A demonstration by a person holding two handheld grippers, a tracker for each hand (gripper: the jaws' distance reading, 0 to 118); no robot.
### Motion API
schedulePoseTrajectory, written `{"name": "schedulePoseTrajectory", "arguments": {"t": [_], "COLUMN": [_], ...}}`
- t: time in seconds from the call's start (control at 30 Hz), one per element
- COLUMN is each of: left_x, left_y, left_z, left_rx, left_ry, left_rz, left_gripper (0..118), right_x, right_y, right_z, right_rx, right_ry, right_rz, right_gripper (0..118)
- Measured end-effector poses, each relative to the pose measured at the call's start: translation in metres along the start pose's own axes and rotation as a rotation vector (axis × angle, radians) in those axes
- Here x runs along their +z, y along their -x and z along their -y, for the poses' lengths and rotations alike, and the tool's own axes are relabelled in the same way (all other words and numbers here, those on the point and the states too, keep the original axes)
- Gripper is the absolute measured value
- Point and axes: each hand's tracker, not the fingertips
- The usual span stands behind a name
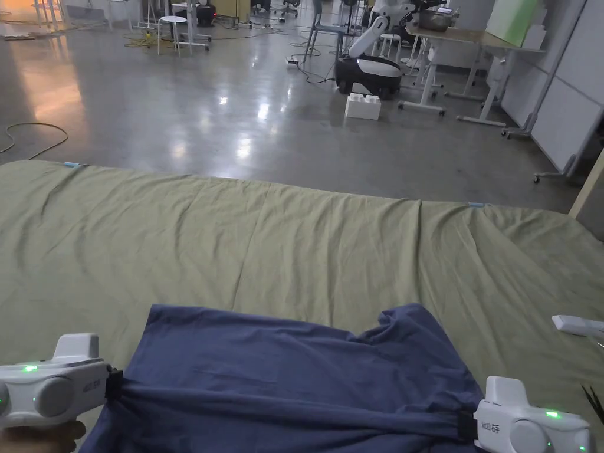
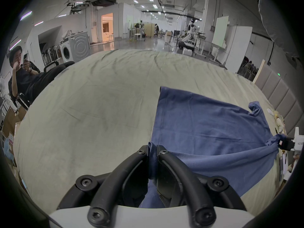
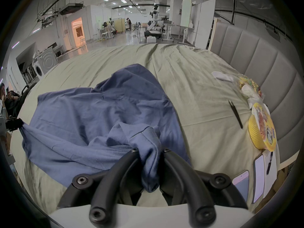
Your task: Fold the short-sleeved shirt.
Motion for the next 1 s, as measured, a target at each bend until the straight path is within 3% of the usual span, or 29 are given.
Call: {"name": "schedulePoseTrajectory", "arguments": {"t": [0.03,0.1,0.2,0.4,0.63,0.7,0.77,0.93,1.0], "left_x": [-0.002,-0.001,0.011,0.061,0.117,0.126,0.140,0.161,0.168], "left_y": [-0.001,0.001,0.001,-0.019,-0.056,-0.058,-0.064,-0.059,-0.059], "left_z": [0.001,0.002,0.004,0.012,0.033,0.040,0.046,0.062,0.068], "left_rx": [0.003,0.022,0.054,-0.022,-0.116,-0.126,-0.129,-0.087,-0.122], "left_ry": [0.004,0.003,-0.024,-0.204,-0.486,-0.550,-0.594,-0.661,-0.673], "left_rz": [-0.006,-0.011,-0.009,0.024,0.033,0.028,-0.005,0.007,-0.025], "left_gripper": [9,25,63,65,60,43,18,7,7], "right_x": [-0.001,-0.001,0.012,0.063,0.123,0.140,0.152,0.170,0.175], "right_y": [0.001,-0.001,-0.004,0.015,0.074,0.089,0.101,0.114,0.118], "right_z": [0.001,0.006,0.009,0.020,0.037,0.042,0.045,0.058,0.061], "right_rx": [-0.005,-0.010,-0.042,-0.059,-0.001,0.018,0.037,0.000,0.032], "right_ry": [0.002,-0.017,-0.072,-0.331,-0.642,-0.727,-0.804,-0.863,-0.899], "right_rz": [0.012,0.043,0.031,-0.008,-0.004,-0.002,0.011,0.007,0.040], "right_gripper": [32,44,67,67,67,55,31,6,5]}}
